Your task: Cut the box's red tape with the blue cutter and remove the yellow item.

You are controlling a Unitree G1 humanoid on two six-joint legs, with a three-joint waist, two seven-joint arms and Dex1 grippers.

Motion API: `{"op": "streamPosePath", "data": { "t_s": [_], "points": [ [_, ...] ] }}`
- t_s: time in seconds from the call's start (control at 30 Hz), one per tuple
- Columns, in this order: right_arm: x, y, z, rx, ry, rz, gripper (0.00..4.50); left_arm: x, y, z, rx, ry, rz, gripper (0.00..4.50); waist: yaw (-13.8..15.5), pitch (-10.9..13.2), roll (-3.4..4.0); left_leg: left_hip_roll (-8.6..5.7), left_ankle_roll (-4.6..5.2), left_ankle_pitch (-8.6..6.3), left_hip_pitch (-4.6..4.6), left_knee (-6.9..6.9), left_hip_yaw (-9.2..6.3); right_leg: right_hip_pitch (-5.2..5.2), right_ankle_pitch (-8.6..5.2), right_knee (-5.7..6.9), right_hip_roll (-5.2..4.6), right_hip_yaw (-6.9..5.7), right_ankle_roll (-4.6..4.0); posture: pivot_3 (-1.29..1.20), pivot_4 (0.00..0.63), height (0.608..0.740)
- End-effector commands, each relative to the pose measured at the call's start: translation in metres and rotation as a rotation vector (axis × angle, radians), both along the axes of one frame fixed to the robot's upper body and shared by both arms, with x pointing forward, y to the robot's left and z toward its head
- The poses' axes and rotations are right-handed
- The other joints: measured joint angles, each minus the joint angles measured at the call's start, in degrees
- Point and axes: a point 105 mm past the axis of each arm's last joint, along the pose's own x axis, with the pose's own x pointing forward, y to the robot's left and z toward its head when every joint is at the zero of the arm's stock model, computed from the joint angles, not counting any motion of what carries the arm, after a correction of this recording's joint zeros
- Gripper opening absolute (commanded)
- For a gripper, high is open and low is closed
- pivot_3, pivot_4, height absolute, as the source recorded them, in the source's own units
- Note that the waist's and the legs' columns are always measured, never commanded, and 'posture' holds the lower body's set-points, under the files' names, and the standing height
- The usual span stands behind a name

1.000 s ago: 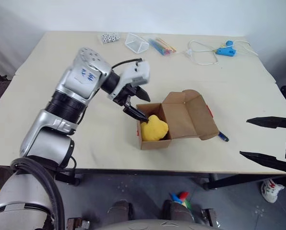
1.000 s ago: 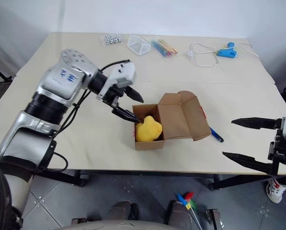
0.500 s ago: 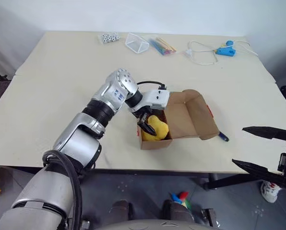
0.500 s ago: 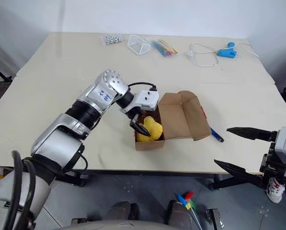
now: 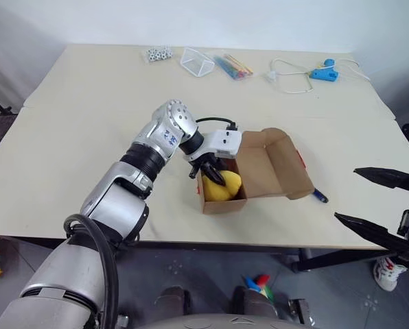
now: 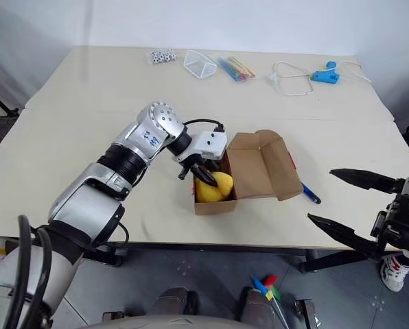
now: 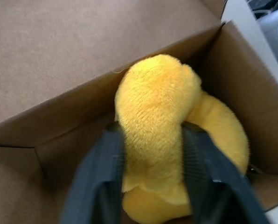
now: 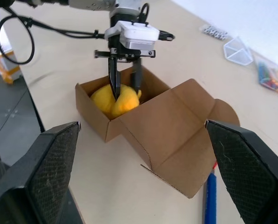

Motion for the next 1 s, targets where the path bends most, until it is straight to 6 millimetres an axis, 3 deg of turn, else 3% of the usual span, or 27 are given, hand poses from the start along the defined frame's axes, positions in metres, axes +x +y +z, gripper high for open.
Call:
{"op": "streamPosePath", "data": {
  "t_s": [0.03, 0.1, 0.27, 0.43, 0.53, 0.67, 0.77, 1.0],
  "points": [
    [-0.006, -0.012, 0.002, 0.019, -0.003, -0.022, 4.5, -0.001, -0.006, 0.036, -0.078, -0.05, -0.011, 0.29, 0.0, 0.0, 0.0, 0.0, 0.0, 0.0, 0.0, 0.0, -0.01, 0.0, 0.0, 0.0, 0.0, -0.01, 0.0, 0.0, 0.15, 0.74],
    [-0.008, -0.022, -0.002, 0.062, 0.02, -0.044, 4.5, -0.001, -0.004, 0.048, -0.12, -0.043, 0.007, 0.04, 0.0, 0.0, 0.0, -0.01, 0.01, 0.0, -0.01, 0.0, 0.01, 0.01, 0.0, -0.01, 0.0, -0.02, 0.0, 0.0, 0.15, 0.74],
    [-0.006, -0.031, -0.003, 0.096, 0.032, -0.042, 4.5, -0.004, -0.003, 0.075, -0.233, -0.033, 0.042, 0.04, -0.1, 0.0, 0.01, -0.02, 0.01, 0.0, 0.0, 0.0, 0.01, 0.02, 0.0, -0.01, 0.0, 0.01, 0.0, 0.0, 0.15, 0.74],
    [0.004, -0.033, 0.011, 0.116, 0.011, 0.022, 4.5, -0.001, 0.004, 0.098, -0.368, -0.041, 0.139, 0.04, -0.5, 0.0, 0.03, 0.02, 0.01, 0.0, 0.08, 0.0, 0.01, 0.04, 0.0, 0.04, 0.01, 0.02, 0.0, 0.0, 0.15, 0.74],
    [0.014, -0.033, 0.02, 0.123, 0.005, 0.073, 4.5, 0.012, 0.014, 0.118, -0.484, -0.079, 0.284, 0.04, -0.7, 0.0, 0.02, 0.02, 0.0, 0.0, 0.09, -0.02, 0.01, 0.04, 0.0, 0.04, 0.01, 0.02, 0.0, 0.0, 0.15, 0.74],
    [0.029, -0.032, 0.025, 0.132, 0.027, 0.151, 4.5, 0.032, 0.038, 0.136, -0.599, -0.139, 0.521, 0.04, -1.3, 0.0, 0.02, 0.03, 0.01, 0.01, 0.12, 0.01, -0.06, 0.1, 0.0, 0.1, 0.01, -0.01, 0.0, 0.0, 0.15, 0.74],
    [0.044, -0.03, 0.029, 0.161, 0.043, 0.227, 4.5, 0.05, 0.079, 0.134, -0.63, -0.185, 0.796, 0.04, -1.6, 0.0, 0.03, 0.02, 0.01, 0.01, 0.12, 0.0, -0.08, 0.1, 0.01, 0.11, 0.01, -0.02, 0.02, 0.0, 0.15, 0.74],
    [0.066, -0.034, 0.03, 0.158, 0.094, 0.334, 4.5, 0.041, 0.135, 0.115, -0.618, -0.211, 1.2, 0.04, -1.5, 0.0, 0.05, 0.02, -0.03, 0.02, 0.16, -0.07, -0.08, 0.08, 0.01, 0.22, 0.0, -0.01, 0.02, 0.0, 0.15, 0.74]
  ]
}}
